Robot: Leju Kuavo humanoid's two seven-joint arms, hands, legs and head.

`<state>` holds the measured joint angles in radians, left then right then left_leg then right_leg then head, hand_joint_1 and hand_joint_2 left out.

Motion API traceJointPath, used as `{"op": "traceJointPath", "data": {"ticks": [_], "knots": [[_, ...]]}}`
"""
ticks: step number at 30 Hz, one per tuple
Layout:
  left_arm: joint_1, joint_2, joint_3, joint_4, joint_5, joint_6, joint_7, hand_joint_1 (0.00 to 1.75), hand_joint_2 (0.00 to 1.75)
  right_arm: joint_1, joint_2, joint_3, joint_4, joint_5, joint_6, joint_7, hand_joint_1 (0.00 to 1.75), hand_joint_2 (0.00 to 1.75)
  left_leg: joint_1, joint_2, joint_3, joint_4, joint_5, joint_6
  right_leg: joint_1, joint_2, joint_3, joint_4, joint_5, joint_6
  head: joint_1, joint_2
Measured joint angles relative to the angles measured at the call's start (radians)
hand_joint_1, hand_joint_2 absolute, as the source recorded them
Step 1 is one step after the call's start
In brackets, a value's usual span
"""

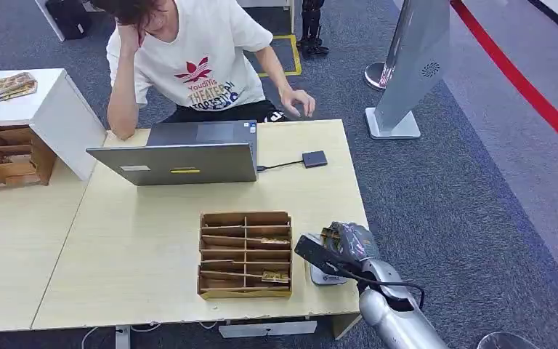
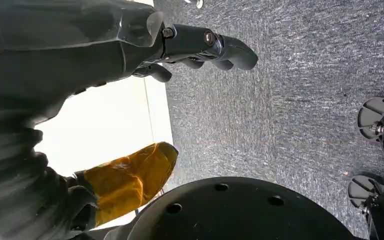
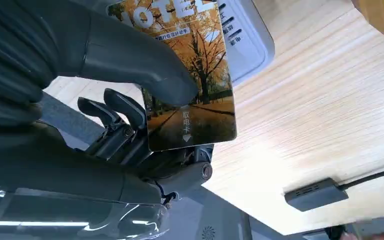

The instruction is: Pass the card to the sensor for recognition and then transmit it.

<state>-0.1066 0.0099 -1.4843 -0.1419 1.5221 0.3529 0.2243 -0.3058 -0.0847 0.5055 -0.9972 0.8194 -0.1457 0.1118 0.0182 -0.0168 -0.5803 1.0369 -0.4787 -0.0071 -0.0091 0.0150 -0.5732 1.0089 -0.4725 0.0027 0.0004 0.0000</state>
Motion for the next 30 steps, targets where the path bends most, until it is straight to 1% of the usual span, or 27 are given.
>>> {"op": "traceJointPath", "data": {"ticks": [3,5,8,10,13,17,20,22,25,28,30], "knots": [[0.0,0.0,0.0,0.0,0.0,0.0,0.0,0.0,1.75,0.0,0.0,0.0,0.0,0.0,-0.003,0.0,1.75,1.75,0.0,0.0,0.0,0.0,0.0,0.0,0.0,0.0,0.0,0.0,0.0,0.0,0.0,0.0],[0.0,0.0,0.0,0.0,0.0,0.0,0.0,0.0,1.75,0.003,0.0,-0.003,0.0,-0.004,-0.02,-0.006,1.75,1.75,0.0,0.0,0.0,0.0,0.0,0.0,0.0,0.0,0.0,0.0,0.0,0.0,0.0,0.0],[0.0,0.0,0.0,0.0,0.001,0.0,0.0,0.0,1.75,0.021,0.002,-0.014,-0.018,-0.008,-0.068,-0.023,1.75,1.75,0.0,-0.001,-0.001,0.0,0.0,0.0,0.0,0.0,0.0,0.0,0.0,0.0,0.0,0.0],[0.001,0.0,0.0,0.0,0.001,0.001,0.0,0.0,1.75,0.041,0.002,-0.024,-0.052,-0.014,-0.109,-0.036,1.75,1.75,0.0,-0.001,-0.002,0.0,0.0,0.0,0.0,-0.001,-0.001,0.0,0.0,0.0,0.0,0.0],[0.002,-0.001,0.0,0.0,0.001,0.003,-0.003,0.0,1.75,0.073,0.003,-0.051,-0.135,-0.021,-0.169,-0.057,1.75,1.75,0.0,-0.001,-0.002,0.0,0.0,0.0,0.0,0.0,-0.001,0.0,0.0,0.0,0.0,0.0],[0.003,-0.004,0.004,0.0,0.001,0.01,-0.006,0.0,1.75,0.133,0.013,-0.095,-0.308,-0.036,-0.253,-0.105,1.75,1.75,0.0,-0.001,-0.004,0.0,0.0,0.0,0.0,-0.001,-0.004,0.0,0.0,0.0,0.0,0.0],[0.005,-0.009,0.01,0.0,0.001,0.016,-0.007,0.0,1.75,0.174,0.023,-0.127,-0.448,-0.063,-0.323,-0.158,1.75,1.75,0.0,-0.001,-0.006,0.0,0.0,0.0,0.0,-0.001,-0.006,0.0,-0.001,0.0,0.0,0.0],[0.005,-0.01,0.011,0.0,0.001,0.021,-0.008,0.0,1.75,0.198,0.027,-0.141,-0.518,-0.08,-0.334,-0.173,1.75,1.75,0.0,-0.001,-0.006,0.0,0.0,0.0,0.0,0.0,-0.006,0.0,-0.001,0.0,0.0,0.0],[0.006,-0.014,0.013,0.0,0.001,0.024,-0.008,0.0,1.75,0.238,0.035,-0.156,-0.623,-0.106,-0.375,-0.209,1.75,1.75,0.0,-0.001,-0.007,0.0,0.0,0.0,0.0,-0.001,-0.006,0.0,-0.001,0.001,0.0,0.0],[0.006,-0.016,0.016,0.0,0.001,0.026,-0.008,0.0,1.75,0.265,0.042,-0.163,-0.701,-0.124,-0.394,-0.23,1.75,1.75,0.0,-0.001,-0.007,0.0,0.0,0.0,0.0,-0.001,-0.006,0.0,-0.001,0.001,0.0,0.0],[0.006,-0.018,0.017,0.0,0.001,0.027,-0.008,0.0,1.75,0.277,0.043,-0.163,-0.734,-0.135,-0.395,-0.238,1.75,1.75,0.0,-0.001,-0.007,0.0,0.0,0.0,0.0,-0.001,-0.006,0.0,-0.001,0.001,0.0,0.0]]}}
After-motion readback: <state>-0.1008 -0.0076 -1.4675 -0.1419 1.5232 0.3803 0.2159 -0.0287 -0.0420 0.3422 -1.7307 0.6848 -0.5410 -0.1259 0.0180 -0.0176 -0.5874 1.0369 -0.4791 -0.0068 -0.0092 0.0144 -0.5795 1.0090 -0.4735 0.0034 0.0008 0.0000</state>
